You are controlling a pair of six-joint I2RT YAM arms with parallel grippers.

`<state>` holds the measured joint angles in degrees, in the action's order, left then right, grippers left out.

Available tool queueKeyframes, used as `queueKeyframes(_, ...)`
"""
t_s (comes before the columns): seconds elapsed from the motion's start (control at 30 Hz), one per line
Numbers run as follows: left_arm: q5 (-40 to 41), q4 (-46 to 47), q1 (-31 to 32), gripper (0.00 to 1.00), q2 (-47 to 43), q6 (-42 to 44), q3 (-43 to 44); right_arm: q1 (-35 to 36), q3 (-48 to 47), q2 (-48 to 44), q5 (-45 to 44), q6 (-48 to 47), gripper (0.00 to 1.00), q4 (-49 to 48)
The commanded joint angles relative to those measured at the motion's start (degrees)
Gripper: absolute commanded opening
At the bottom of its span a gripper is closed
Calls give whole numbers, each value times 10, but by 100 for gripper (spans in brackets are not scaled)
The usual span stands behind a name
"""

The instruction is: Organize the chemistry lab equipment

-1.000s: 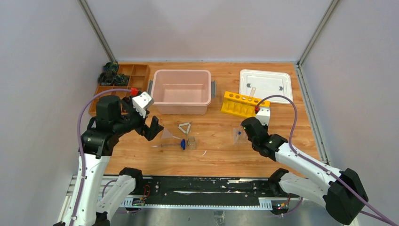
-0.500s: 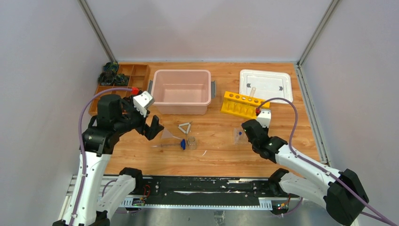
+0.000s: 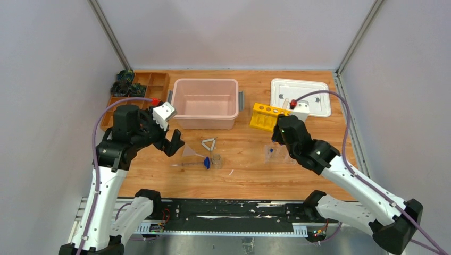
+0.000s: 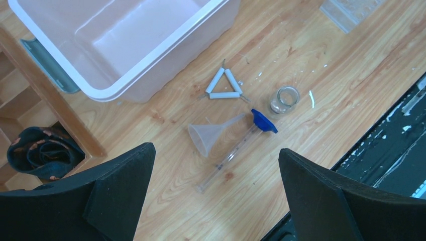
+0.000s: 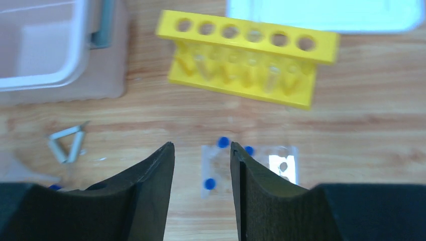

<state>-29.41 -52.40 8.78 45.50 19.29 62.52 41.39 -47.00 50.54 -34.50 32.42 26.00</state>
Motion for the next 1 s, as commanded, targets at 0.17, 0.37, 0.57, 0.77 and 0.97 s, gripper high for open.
queueKeyframes(0.17, 47, 17, -11, 100, -2, 69, -46, 154, -168, 263, 167, -106, 53, -64)
queueKeyframes(0.37, 19, 11, -74, 100, 1, 106, -68, 208, -288, 432, 168, -116, 49, -32)
queueKeyframes(0.57, -14, 4, -112, 99, 2, 139, -95, 211, -331, 511, 197, -115, 44, -54)
queueKeyframes(0.77, -9, 4, -118, 99, 9, 125, -98, 224, -382, 557, 202, -129, 51, -65)
queueKeyframes(0.97, -12, 57, -211, 97, 61, 70, -83, 252, -452, 604, 186, -175, 67, -74)
